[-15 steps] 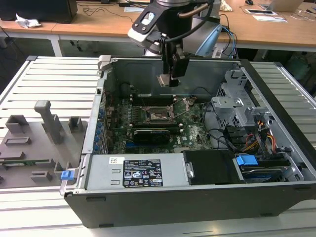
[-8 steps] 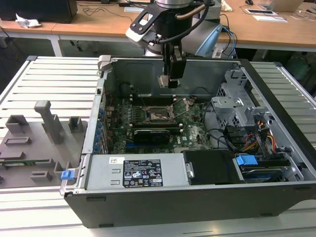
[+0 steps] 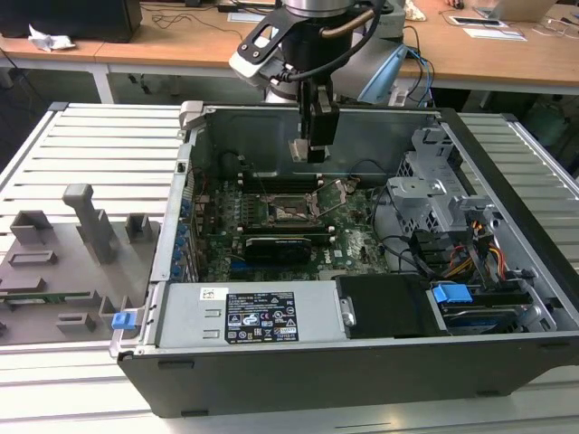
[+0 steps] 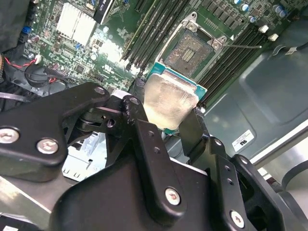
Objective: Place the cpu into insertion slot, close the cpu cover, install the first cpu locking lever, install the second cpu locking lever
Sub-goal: 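Place the cpu into insertion slot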
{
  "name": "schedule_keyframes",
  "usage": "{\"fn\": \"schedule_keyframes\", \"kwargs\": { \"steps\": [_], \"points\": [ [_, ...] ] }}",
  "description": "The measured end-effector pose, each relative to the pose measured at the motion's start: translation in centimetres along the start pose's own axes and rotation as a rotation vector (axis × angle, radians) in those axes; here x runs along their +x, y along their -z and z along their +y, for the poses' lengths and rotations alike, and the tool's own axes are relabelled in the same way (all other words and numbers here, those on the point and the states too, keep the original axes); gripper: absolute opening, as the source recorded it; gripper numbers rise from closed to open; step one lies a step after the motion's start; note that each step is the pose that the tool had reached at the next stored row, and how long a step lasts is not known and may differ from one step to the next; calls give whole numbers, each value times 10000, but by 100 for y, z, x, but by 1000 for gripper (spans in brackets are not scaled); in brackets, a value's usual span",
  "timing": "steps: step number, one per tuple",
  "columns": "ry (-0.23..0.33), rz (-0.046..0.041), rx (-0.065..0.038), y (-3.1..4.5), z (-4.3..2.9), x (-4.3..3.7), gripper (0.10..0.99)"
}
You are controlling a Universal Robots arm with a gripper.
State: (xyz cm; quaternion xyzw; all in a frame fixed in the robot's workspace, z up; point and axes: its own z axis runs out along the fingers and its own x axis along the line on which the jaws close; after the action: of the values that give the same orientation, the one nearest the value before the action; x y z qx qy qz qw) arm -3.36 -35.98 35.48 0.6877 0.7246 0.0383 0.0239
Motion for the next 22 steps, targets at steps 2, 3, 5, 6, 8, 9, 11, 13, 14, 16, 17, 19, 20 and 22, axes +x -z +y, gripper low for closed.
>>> {"fn": "schedule_keyframes", "kwargs": {
  "steps": [2,3,5,6,8,9,11,13,14,16,17,19,20,22],
  "points": [
    [-3,-15,2,-15,-1,0,529],
    [-2,-21,2,-21,-2,0,529],
    [-1,-28,2,-34,-3,-1,529],
    [-1,-31,2,-42,-4,-1,529],
    [-1,-32,2,-57,-5,-1,529],
    [-1,-32,2,-67,-6,-1,529],
    [-1,-32,2,-97,-9,-2,529],
    [-1,-32,3,-116,-10,-2,529],
    [-1,-33,3,-124,-11,-2,529],
    [-1,-32,2,-131,-11,-2,529],
    [-1,-32,3,-133,-12,-2,529],
    [0,-32,2,-142,-12,-3,529],
    [-1,-32,2,-147,-13,-3,529],
    [-1,-32,2,-153,-14,-3,529]
  ]
}}
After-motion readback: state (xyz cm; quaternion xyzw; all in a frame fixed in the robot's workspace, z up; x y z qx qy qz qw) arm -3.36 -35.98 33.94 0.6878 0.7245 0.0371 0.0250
